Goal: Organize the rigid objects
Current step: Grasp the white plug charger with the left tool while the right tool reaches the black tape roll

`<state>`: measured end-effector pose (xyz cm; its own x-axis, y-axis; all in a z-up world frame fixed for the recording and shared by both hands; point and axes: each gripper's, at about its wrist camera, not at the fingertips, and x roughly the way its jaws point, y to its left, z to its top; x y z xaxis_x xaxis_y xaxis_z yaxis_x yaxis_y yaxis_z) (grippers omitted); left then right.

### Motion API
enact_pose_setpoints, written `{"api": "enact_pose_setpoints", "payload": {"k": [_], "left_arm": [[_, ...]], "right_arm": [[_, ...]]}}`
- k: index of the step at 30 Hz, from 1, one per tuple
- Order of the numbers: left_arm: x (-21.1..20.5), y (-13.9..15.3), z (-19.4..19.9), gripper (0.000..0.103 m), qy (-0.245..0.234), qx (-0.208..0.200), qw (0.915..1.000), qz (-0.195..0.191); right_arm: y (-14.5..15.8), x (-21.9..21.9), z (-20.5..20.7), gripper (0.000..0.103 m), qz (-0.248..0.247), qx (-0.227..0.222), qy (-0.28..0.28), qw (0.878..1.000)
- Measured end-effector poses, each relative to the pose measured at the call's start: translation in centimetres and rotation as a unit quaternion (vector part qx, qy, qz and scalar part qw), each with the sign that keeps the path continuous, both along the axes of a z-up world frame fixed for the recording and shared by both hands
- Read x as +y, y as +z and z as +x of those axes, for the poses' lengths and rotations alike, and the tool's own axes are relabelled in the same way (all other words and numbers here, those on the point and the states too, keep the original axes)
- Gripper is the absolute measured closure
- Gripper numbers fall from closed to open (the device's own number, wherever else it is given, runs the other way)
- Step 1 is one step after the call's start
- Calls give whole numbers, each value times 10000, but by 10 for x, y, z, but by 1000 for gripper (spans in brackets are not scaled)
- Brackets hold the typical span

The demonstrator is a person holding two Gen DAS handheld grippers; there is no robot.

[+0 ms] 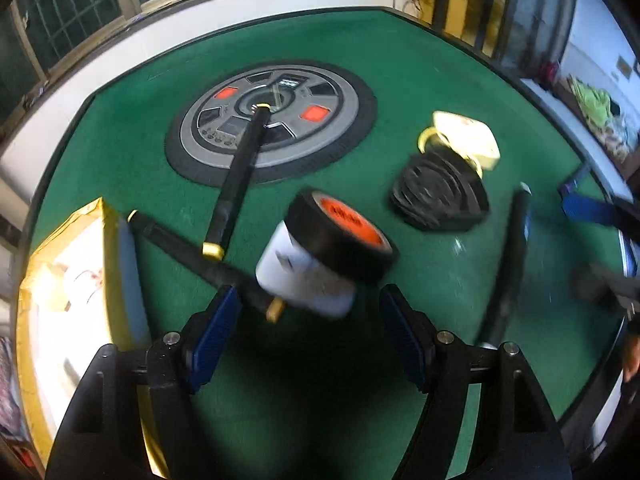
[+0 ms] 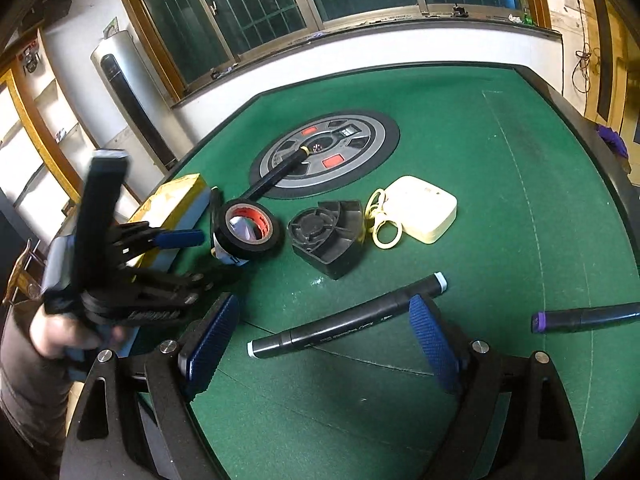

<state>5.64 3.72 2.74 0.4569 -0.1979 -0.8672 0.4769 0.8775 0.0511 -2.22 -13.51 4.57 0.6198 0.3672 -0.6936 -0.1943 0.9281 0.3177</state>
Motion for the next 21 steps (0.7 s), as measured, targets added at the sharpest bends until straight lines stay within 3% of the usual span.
{"api": "enact_pose_setpoints", "payload": {"k": [6,9,11,16,21], "left_arm": [[-16,-10,10,31,-332,13,9991,256],[-19,-10,11,41,-284,-51,9994,166],[-18,-10,7,54,-259,-36,9996,137],[-3,-3,-30,53,-156,469,9980,-386],[15,-5,-77,53,-22,429,9975,-570]], "right_arm": [[1,0,1,19,36,-23,-20,10000],[2,1,-1,19,51,-43,3,10000],[2,1,-2,19,40,-45,7,10000],[1,2,2,19,49,-20,54,10000],[1,17,8,20,-30,-88,259,9996]]}}
